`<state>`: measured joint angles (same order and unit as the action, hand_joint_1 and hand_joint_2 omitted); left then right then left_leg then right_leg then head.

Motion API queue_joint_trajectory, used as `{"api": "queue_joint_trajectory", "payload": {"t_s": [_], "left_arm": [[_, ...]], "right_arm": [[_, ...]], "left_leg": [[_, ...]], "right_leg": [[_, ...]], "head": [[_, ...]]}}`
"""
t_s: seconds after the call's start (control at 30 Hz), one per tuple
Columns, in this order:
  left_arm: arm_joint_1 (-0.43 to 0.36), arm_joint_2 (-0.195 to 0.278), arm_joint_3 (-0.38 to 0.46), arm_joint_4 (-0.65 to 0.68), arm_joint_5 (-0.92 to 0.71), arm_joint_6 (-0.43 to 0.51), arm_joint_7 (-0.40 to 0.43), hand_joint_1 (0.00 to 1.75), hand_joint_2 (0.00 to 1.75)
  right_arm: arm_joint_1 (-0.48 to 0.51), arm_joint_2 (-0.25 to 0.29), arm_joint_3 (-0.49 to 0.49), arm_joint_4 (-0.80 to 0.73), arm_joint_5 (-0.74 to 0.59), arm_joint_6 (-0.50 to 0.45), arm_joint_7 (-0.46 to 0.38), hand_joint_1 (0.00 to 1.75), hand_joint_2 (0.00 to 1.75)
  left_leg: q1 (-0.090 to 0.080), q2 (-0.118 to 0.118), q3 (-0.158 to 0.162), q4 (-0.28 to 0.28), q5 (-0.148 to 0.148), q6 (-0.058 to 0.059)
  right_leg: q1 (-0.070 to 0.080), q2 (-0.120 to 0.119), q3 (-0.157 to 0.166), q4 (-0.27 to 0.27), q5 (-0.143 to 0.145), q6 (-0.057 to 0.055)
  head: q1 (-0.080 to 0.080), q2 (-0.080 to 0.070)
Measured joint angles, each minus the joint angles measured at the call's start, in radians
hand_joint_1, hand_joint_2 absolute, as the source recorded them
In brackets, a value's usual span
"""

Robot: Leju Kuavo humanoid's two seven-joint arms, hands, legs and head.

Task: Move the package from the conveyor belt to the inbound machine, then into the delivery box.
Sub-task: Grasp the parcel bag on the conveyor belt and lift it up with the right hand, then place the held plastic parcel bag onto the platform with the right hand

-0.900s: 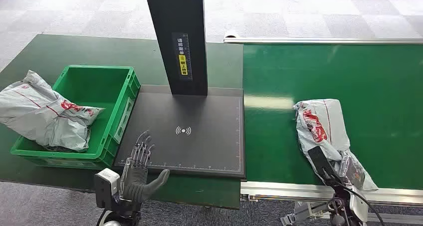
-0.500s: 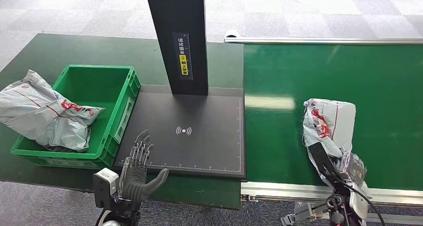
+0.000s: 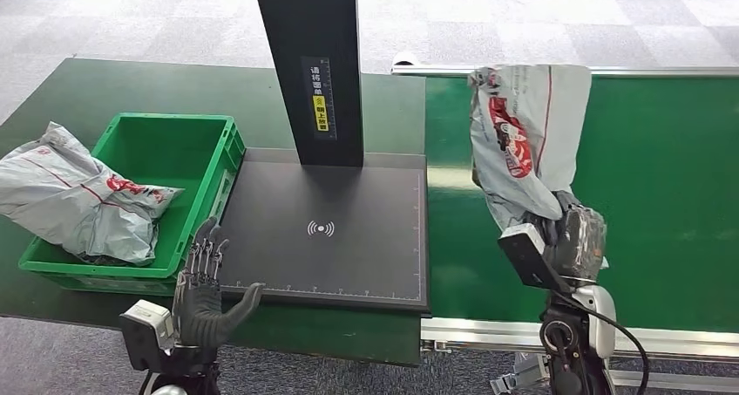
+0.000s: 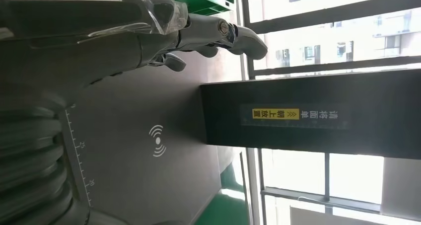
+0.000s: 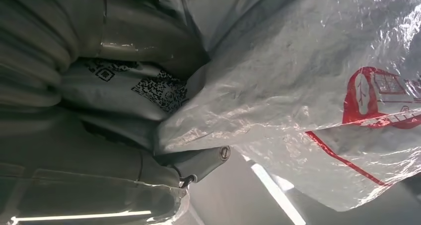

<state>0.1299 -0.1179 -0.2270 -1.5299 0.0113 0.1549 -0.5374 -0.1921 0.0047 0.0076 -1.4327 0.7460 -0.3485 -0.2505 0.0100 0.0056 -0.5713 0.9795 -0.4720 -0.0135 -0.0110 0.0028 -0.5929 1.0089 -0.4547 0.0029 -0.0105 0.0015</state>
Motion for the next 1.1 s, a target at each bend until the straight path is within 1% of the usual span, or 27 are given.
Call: {"api": "queue_joint_trajectory", "payload": {"t_s": [0.13, 0.27, 0.43, 0.63, 0.77, 0.9, 1.1], "left_arm": [[-0.011, -0.004, 0.003, -0.003, -0.012, -0.020, 0.002, 0.00, 1.75], [-0.027, -0.012, 0.005, -0.003, -0.019, -0.036, 0.012, 0.00, 1.75], [-0.047, -0.027, -0.004, 0.009, -0.025, -0.056, 0.019, 0.00, 1.75], [-0.057, -0.038, -0.024, 0.032, -0.025, -0.059, 0.019, 0.00, 1.75], [-0.057, -0.043, -0.029, 0.039, -0.024, -0.054, 0.023, 0.00, 1.75], [-0.057, -0.045, -0.029, 0.041, -0.023, -0.053, 0.034, 0.00, 1.75], [-0.057, -0.046, -0.030, 0.041, -0.023, -0.053, 0.035, 0.00, 1.75]], "right_arm": [[-0.017, 0.012, 0.132, -0.051, -0.075, 0.073, -0.004, 1.75, 1.75], [-0.042, 0.029, 0.218, -0.044, -0.136, 0.132, -0.013, 1.75, 1.75], [-0.074, 0.054, 0.301, 0.022, -0.186, 0.197, -0.024, 1.75, 1.75], [-0.103, 0.076, 0.362, 0.120, -0.201, 0.223, -0.030, 1.75, 1.75], [-0.122, 0.080, 0.382, 0.176, -0.205, 0.244, -0.007, 0.00, 1.75], [-0.138, 0.080, 0.388, 0.222, -0.205, 0.251, 0.016, 0.00, 1.75], [-0.151, 0.080, 0.390, 0.255, -0.205, 0.251, 0.020, 0.00, 1.75]], "left_leg": [[0.000, 0.000, 0.000, 0.000, 0.000, 0.000], [0.000, 0.000, 0.000, 0.000, 0.000, 0.000], [0.000, 0.000, 0.000, 0.000, 0.000, 0.000], [0.000, 0.000, 0.000, 0.000, 0.000, 0.000], [0.000, -0.001, 0.000, 0.000, 0.000, 0.000], [0.000, -0.001, 0.000, 0.000, 0.000, 0.000], [0.000, -0.001, 0.000, 0.000, 0.000, 0.000]], "right_leg": [[0.000, 0.000, 0.000, 0.000, 0.000, 0.000], [0.000, 0.000, 0.000, 0.000, 0.000, 0.000], [0.000, 0.000, 0.000, 0.000, 0.000, 0.000], [0.000, 0.000, 0.000, 0.000, 0.000, 0.000], [0.000, 0.000, 0.000, 0.000, 0.000, 0.000], [0.000, 0.000, 0.000, 0.000, 0.000, 0.000], [0.000, 0.000, 0.000, 0.000, 0.000, 0.000]], "head": [[0.000, 0.000], [0.000, 0.000], [0.000, 0.000], [0.000, 0.000], [0.000, 0.000], [0.000, 0.000], [0.000, 0.000]]}}
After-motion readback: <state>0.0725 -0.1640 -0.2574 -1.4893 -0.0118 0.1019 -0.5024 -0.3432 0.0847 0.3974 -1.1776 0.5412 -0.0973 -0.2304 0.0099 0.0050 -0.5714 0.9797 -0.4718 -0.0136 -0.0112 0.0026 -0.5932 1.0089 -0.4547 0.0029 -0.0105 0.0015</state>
